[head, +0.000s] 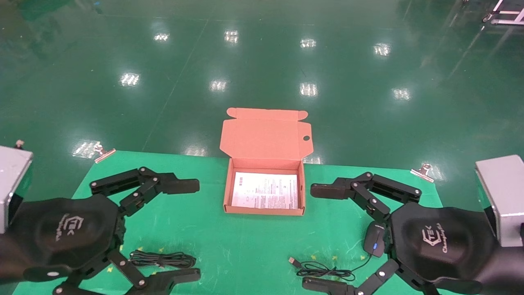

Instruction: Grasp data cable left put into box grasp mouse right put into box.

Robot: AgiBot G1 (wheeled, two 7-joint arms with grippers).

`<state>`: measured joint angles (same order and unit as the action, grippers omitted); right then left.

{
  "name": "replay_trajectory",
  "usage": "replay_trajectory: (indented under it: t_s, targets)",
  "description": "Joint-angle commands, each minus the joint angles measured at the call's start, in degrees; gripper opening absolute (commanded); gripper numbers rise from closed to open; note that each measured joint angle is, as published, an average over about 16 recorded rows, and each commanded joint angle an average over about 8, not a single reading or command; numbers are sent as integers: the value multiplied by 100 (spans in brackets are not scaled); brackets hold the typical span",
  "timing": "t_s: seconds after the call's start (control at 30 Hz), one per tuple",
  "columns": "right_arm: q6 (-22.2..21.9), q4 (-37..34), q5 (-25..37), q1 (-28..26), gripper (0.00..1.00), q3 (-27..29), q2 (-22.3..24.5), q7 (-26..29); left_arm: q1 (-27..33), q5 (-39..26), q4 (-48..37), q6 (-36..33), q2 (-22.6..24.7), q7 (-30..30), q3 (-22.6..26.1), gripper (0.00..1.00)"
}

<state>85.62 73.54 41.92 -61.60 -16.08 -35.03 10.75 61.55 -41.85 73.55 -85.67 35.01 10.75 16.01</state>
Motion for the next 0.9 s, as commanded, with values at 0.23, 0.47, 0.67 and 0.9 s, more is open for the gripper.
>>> replay_trajectory:
  t_s: [0.23, 0.47, 0.67, 0.9]
  targets:
    - [0, 0, 0, 0, 100, 0, 0, 0, 0, 0, 0, 0, 0, 0, 0, 100]
    - [1, 0, -1, 0, 100, 1, 0, 0, 6, -13, -4, 9, 6, 2, 7, 100]
    - [-7, -7, 21, 0, 100, 0, 8, -16, 66, -136, 52, -23, -2, -7, 58, 100]
    - [56, 110, 539, -188, 100, -131, 134, -151, 466, -975, 195, -130, -8, 192, 450, 100]
